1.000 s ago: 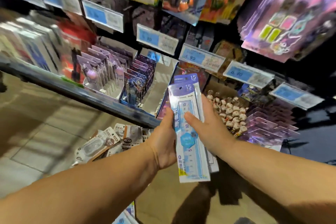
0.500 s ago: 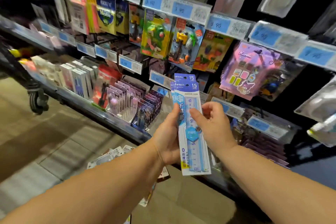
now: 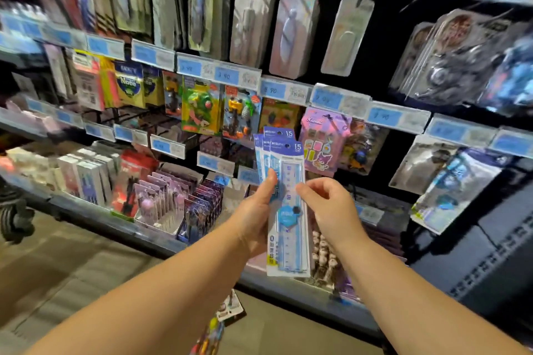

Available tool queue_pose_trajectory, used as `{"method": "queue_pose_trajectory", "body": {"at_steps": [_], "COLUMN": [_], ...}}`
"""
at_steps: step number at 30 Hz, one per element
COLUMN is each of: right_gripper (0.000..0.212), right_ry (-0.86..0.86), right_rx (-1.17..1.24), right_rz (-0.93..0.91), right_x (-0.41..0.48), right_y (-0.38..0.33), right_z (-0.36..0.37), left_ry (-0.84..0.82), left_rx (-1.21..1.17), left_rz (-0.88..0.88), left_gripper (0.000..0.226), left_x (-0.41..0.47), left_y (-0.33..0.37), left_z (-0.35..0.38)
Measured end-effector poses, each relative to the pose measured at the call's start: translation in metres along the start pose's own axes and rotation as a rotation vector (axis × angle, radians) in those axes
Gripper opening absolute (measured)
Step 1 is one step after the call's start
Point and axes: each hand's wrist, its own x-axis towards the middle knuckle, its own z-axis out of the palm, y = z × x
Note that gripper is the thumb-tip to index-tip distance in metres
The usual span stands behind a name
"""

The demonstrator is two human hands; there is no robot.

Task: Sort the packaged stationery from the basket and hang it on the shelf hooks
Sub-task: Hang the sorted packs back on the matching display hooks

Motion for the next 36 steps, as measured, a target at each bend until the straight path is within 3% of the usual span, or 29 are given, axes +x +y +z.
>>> {"method": "queue_pose_trajectory", "body": {"at_steps": [8, 18, 23, 30, 34, 36], "right_gripper": [0.014, 0.016, 0.062, 0.004, 0.037, 0.033], "right_ry": [0.089, -0.092, -0.020, -0.029, -0.132, -0.143], "right_rx": [-0.061, -0.007, 0.043, 0.115, 0.159, 0.173], "right_rz": [0.055, 0.176, 0.181, 0.179, 0.232, 0.248], "right_x": [-0.004, -0.009, 0.000, 0.002, -0.003, -0.003], "right_y": [0.009, 0.007, 0.013, 0.016, 0.018, 0.016], "right_z": [-0.027, -0.025, -0.026, -0.033, -0.037, -0.044], "left_ry": [0.078, 0.038, 0.021, -0.025, -0.072, -0.090], "left_rx": [-0.034, -0.175, -0.219, -0.163, -0.161, -0.162], "left_rz": [-0.077, -0.084, -0.084, -0.103, -0.098, -0.085], "left_gripper": [0.060, 0.048, 0.037, 0.037, 0.037, 0.043], "left_x": [0.009, 0.011, 0.010, 0.011, 0.015, 0.018], "left_y": [-0.026, -0.032, -0.028, -0.034, -0.039, -0.038], "left_z": [0.018, 0.023, 0.022, 0.018, 0.018, 0.020]}}
